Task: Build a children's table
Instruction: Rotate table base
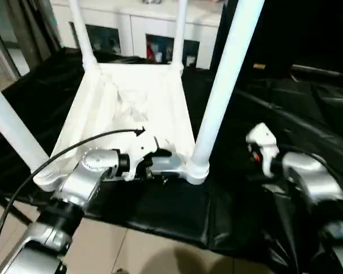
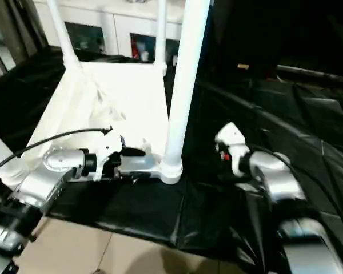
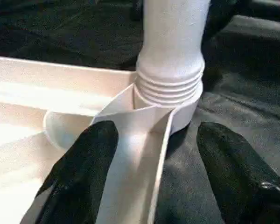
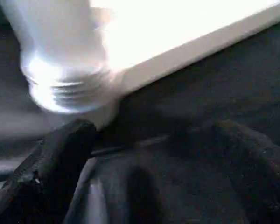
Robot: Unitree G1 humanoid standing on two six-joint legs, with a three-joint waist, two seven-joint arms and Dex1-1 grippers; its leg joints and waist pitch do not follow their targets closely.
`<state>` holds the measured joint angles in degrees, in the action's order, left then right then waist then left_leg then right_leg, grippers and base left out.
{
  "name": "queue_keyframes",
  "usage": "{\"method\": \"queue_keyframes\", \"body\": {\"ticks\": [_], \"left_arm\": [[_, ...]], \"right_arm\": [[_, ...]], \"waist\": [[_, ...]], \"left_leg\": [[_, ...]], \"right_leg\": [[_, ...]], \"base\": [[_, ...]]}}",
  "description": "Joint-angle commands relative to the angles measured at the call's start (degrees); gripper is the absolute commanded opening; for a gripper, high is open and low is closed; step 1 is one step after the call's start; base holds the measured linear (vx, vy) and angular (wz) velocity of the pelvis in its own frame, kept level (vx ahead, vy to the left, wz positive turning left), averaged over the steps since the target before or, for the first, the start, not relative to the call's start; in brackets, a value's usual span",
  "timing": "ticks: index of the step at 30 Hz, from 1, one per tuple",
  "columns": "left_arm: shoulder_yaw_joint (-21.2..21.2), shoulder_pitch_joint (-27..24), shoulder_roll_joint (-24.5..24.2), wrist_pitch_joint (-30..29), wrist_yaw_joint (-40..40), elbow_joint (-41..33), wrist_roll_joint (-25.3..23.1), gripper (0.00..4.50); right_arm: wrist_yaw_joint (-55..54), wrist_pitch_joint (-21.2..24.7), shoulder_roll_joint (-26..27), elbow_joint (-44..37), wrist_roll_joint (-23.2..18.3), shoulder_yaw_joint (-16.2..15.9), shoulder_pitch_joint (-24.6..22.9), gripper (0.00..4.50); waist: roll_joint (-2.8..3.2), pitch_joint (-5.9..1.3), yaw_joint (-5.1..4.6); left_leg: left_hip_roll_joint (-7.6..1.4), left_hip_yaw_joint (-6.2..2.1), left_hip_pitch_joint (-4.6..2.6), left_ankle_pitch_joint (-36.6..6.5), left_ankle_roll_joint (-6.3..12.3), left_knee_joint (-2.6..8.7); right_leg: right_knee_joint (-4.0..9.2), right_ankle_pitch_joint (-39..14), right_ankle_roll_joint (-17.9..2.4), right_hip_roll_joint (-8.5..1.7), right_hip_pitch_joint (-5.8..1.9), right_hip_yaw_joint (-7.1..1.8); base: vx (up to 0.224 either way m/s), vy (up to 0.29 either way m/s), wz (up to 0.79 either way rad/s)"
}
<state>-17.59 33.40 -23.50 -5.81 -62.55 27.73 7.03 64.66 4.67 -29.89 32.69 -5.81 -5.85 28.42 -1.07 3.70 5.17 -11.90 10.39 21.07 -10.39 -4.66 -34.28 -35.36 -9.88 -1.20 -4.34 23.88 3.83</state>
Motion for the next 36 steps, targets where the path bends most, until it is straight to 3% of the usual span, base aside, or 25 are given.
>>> {"method": "queue_keyframes", "body": {"ticks": [1,3,9,13,26,32,36], "left_arm": [[-1.3,0.7,-0.8,-1.6,-2.3,0.5,-0.9,2.9],[-1.3,0.9,-0.7,-1.8,-2.0,1.6,-1.6,2.86],[-1.8,1.5,-0.9,0.2,-2.4,4.9,-3.5,2.1],[-1.9,2.7,-0.8,2.0,-2.1,7.6,-4.8,1.99],[-1.7,4.9,-0.5,5.6,-3.3,12.8,-6.6,0.71],[-2.4,5.3,-0.4,7.0,-3.8,14.8,-7.8,0.29],[-2.0,5.2,-0.1,6.2,-3.6,14.8,-7.9,0.06]], "right_arm": [[4.8,4.8,-2.6,-7.0,-3.1,-0.4,-1.7,4.5],[6.3,7.2,-3.6,-10.2,-4.2,-0.5,-3.1,4.5],[6.5,11.0,-4.5,-16.1,-5.3,-0.8,-5.8,4.5],[5.9,12.9,-4.8,-18.6,-5.6,-0.9,-6.6,4.5],[5.4,14.7,-5.4,-21.3,-5.8,-1.4,-7.4,4.5],[5.3,14.8,-5.2,-21.9,-5.7,-1.7,-7.5,4.5],[3.4,14.3,-3.7,-21.4,-6.3,-1.1,-7.1,4.5]], "waist": [[0.46,-4.16,0.37],[0.42,-4.23,0.48],[0.69,-4.21,0.33],[0.81,-4.24,0.39],[0.74,-4.35,0.42],[0.89,-4.22,0.49],[0.8,-4.28,0.31]], "left_leg": [[-1.2,-0.15,-0.64,-12.7,3.16,3.93],[-1.34,-0.2,-0.61,-12.5,3.29,3.89],[-1.16,-0.36,-0.55,-13.1,2.35,3.97],[-1.18,-0.38,-0.72,-13.4,2.21,3.97],[-1.12,-0.47,-0.49,-12.7,2.14,3.94],[-1.15,-0.5,-0.69,-13.7,1.86,4.03],[-1.16,-0.61,-0.48,-13.3,1.63,4.09]], "right_leg": [[4.28,-11.9,-12.1,-2.97,-3.72,-2.41],[4.24,-12.0,-12.0,-3.07,-3.68,-2.38],[4.72,-14.5,-11.1,-3.19,-3.54,-2.32],[4.83,-14.9,-11.0,-3.22,-3.43,-2.27],[4.73,-13.9,-11.2,-3.38,-3.69,-2.22],[5.09,-16.8,-10.4,-3.51,-3.55,-2.23],[4.9,-16.0,-10.4,-3.53,-3.69,-2.22]], "base": [[0.0,0.0,0.0],[0.0,0.0,0.0],[0.0,0.0,0.0],[0.0,0.0,0.0],[0.0,0.0,0.0],[0.0,0.0,0.0],[0.0,0.0,0.0]]}}
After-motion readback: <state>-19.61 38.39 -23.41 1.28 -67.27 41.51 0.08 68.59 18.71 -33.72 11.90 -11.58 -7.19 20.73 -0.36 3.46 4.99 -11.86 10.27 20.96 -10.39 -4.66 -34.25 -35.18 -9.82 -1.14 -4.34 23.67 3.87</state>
